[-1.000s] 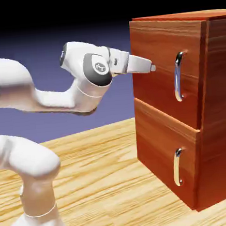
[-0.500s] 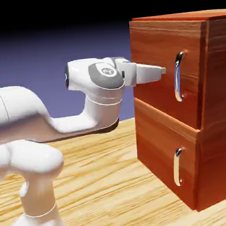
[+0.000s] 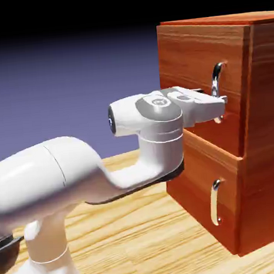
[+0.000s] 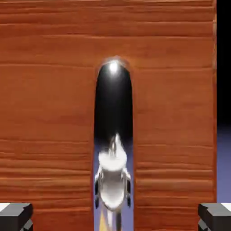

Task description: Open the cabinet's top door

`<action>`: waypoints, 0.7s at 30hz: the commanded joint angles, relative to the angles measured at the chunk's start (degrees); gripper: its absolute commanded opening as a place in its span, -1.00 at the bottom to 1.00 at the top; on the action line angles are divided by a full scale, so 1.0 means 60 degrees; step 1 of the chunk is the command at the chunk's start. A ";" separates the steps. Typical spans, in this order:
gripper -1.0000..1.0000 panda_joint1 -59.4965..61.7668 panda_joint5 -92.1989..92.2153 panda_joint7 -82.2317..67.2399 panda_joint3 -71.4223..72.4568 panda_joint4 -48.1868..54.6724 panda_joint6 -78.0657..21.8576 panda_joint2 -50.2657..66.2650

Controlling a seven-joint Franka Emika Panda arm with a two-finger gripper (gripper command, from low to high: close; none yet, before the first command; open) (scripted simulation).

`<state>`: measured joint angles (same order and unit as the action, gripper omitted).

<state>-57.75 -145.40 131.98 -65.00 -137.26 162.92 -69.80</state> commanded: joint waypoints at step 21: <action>-1.00 0.5447 0.4935 0.0241 0.6313 -0.5572 -0.4663 -0.2170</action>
<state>-25.06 -115.80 133.42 -27.14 -170.69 135.00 -82.82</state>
